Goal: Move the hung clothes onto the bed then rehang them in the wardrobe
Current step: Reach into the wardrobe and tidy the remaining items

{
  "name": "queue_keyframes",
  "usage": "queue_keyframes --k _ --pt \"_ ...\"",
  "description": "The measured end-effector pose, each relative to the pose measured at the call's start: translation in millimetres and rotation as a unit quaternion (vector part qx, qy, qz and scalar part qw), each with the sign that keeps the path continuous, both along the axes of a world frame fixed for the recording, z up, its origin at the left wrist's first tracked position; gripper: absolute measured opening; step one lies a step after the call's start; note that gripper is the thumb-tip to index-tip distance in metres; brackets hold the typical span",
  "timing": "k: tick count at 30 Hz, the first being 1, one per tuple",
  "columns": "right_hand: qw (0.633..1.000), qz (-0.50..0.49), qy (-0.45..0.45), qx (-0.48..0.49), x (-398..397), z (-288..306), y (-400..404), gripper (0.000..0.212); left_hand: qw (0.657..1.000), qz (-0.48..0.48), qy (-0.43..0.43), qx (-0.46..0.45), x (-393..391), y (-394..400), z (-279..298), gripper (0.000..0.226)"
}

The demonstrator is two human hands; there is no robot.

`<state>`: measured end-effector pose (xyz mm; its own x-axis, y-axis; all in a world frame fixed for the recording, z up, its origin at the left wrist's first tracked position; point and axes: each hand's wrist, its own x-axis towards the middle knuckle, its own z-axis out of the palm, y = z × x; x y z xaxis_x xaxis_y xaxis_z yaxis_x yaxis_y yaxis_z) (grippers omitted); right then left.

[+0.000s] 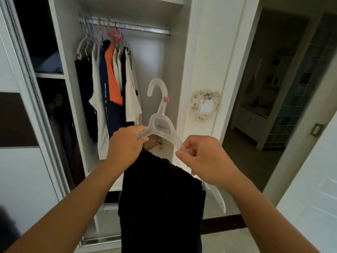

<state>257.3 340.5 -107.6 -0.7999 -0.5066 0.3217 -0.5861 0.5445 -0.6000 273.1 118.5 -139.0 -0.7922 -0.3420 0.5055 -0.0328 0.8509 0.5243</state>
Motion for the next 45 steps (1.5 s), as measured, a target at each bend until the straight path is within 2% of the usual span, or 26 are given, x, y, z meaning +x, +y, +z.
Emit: queue_keyframes --k 3,7,14,18,27,31,36,45 --pt "1.000 -0.021 -0.012 -0.018 -26.0 -3.1 -30.3 0.015 1.000 0.006 -0.007 -0.029 -28.2 -10.9 4.5 0.022" --pt "0.999 -0.037 -0.016 -0.021 -68.7 -4.2 -57.5 0.021 0.997 0.006 -0.039 -0.070 -65.5 -26.8 12.6 0.032" --pt "0.997 -0.068 0.016 -0.037 -153.5 8.9 -91.4 0.028 0.993 0.016 -0.050 -0.103 -132.6 -63.7 31.2 0.035" --pt "0.995 -0.083 0.043 -0.047 -196.3 20.8 -112.7 0.033 0.993 0.023 -0.036 -0.106 -171.7 -84.8 36.9 0.034" --pt "0.988 -0.104 0.091 -0.066 -295.8 53.3 -186.8 0.033 0.982 0.018 -0.012 -0.188 -265.9 -148.5 52.7 0.026" --pt "0.985 -0.117 0.111 -0.068 -338.2 61.9 -232.5 0.025 0.972 0.012 0.009 -0.233 -308.7 -184.7 65.0 0.028" --pt "0.980 -0.141 0.129 -0.058 -383.1 82.0 -285.5 0.035 0.963 -0.016 0.042 -0.267 -354.7 -239.5 81.5 0.027" --pt "0.975 -0.174 0.132 -0.041 -456.4 122.8 -360.2 0.031 0.926 -0.028 0.115 -0.359 -425.0 -300.3 124.2 0.015"
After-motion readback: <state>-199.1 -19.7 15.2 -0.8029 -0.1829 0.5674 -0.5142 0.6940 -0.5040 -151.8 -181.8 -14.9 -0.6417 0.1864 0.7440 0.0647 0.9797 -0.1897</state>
